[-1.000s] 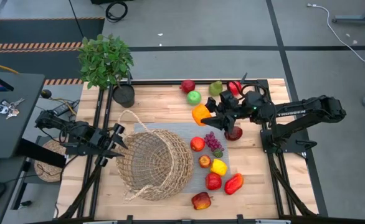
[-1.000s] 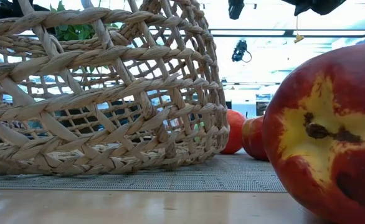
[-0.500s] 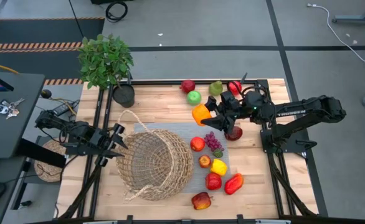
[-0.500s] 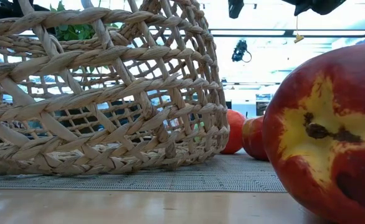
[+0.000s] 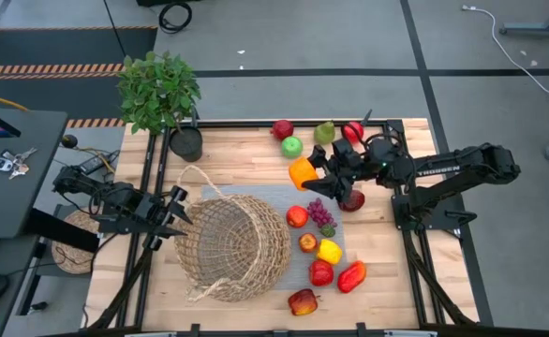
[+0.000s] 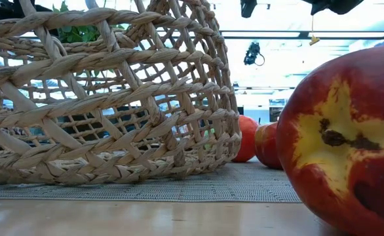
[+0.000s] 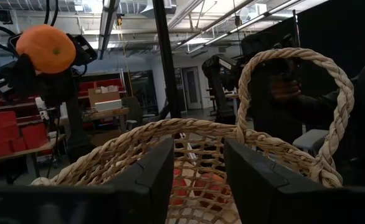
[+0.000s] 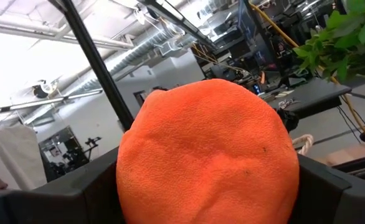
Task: Build produce basket
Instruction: Put the orange into the brown basket
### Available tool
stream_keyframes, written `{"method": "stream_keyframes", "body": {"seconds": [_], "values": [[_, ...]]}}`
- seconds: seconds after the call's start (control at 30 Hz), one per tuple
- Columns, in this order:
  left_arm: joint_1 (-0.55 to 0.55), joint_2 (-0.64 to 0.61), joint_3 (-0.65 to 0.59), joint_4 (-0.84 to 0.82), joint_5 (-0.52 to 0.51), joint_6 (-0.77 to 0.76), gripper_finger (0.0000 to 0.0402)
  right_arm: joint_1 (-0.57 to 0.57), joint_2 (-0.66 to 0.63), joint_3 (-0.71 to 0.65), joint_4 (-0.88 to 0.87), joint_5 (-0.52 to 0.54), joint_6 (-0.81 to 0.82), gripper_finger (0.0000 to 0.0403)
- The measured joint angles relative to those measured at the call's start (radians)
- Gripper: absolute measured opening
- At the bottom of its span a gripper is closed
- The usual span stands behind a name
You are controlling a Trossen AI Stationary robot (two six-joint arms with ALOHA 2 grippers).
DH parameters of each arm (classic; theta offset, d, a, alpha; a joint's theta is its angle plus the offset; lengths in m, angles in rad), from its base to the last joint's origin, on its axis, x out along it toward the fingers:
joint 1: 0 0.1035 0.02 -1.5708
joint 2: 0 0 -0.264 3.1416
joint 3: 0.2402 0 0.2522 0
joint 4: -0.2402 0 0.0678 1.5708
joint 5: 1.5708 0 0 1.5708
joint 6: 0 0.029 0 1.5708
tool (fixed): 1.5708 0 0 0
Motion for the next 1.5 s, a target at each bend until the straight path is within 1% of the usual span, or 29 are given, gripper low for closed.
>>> {"method": "stream_keyframes", "body": {"seconds": [0.07,0.27,0.7,0.9,0.97,1.07,1.2,1.33,1.5], "values": [[0.0,0.0,0.0,0.0,0.0,0.0,0.0145,0.011,0.0,0.0,0.0,0.007,-0.011,0.0337],[0.0,0.0,0.0,0.0,0.0,0.0,0.0149,0.038,0.0,0.0,0.0,0.072,-0.053,0.0337],[0.0,0.0,0.0,0.0,0.0,0.0,0.0149,0.05,0.0,0.0,-0.004,0.14,-0.09,0.0337],[0.0,0.0,0.0,0.0,0.0,0.0,0.015,0.087,0.005,0.001,-0.029,0.24,-0.154,0.0337],[0.0,0.0,0.0,0.0,0.0,0.0,0.0148,0.097,0.021,0.014,-0.047,0.256,-0.16,0.0337],[0.0,0.0,0.0,0.0,0.0,0.0,0.0145,0.109,0.071,0.081,-0.117,0.257,-0.16,0.0337],[0.0,0.0,0.0,0.0,0.0,0.0,0.0146,0.121,0.178,0.221,-0.261,0.254,-0.172,0.0337],[0.0,0.0,0.0,0.0,0.0,0.0,0.015,0.138,0.288,0.383,-0.377,0.227,-0.234,0.0337],[0.0,0.0,0.0,0.0,0.0,0.0,0.0149,0.168,0.425,0.57,-0.526,0.225,-0.3,0.0337]]}}
